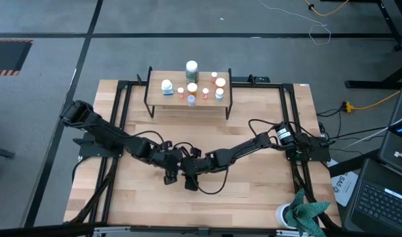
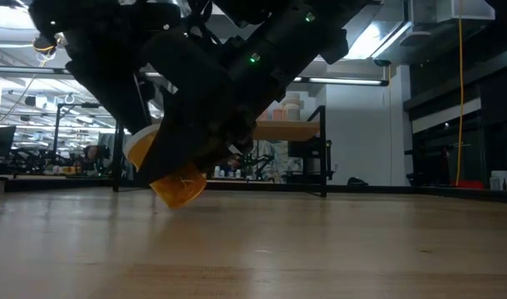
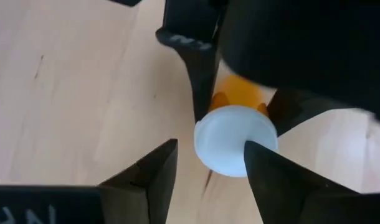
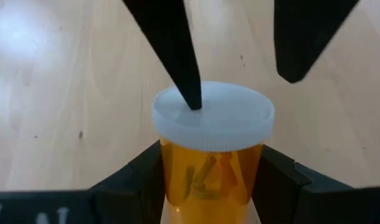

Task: Pick and place medicine bottles onto shelf by color
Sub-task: Put the orange pill bottle on the shelf

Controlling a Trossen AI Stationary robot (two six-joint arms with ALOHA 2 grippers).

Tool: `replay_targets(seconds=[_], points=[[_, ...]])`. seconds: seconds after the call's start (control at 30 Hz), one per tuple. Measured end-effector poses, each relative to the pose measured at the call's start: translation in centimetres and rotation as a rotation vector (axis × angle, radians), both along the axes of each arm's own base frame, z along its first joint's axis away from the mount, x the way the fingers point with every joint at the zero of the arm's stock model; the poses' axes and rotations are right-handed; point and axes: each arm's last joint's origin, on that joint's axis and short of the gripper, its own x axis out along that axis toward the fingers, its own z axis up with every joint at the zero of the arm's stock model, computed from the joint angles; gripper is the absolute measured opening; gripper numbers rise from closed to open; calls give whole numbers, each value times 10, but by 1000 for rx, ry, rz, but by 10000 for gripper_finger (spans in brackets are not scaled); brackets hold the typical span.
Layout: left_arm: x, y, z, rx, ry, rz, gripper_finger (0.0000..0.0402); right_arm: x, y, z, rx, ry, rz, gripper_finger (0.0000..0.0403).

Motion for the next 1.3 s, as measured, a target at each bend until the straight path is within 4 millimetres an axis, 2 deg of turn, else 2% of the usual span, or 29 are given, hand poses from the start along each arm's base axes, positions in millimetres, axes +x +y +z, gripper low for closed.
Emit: replay_targets(seconds=[0.43,0.73,1.13,1.3], points=[[9,6,5,-39,-78,-13,181,1,1,1,12,-15,16,190],[9,5,5,-50,-78,-18,169,2,1,2,6,-32,19,222],[21,-1,-15,-82,-59,-42,167,-2,1,-5,-20,30,41,224],[24,-1,-11,-51,-63,-50,167,-2,0,-5,-15,22,36,225]])
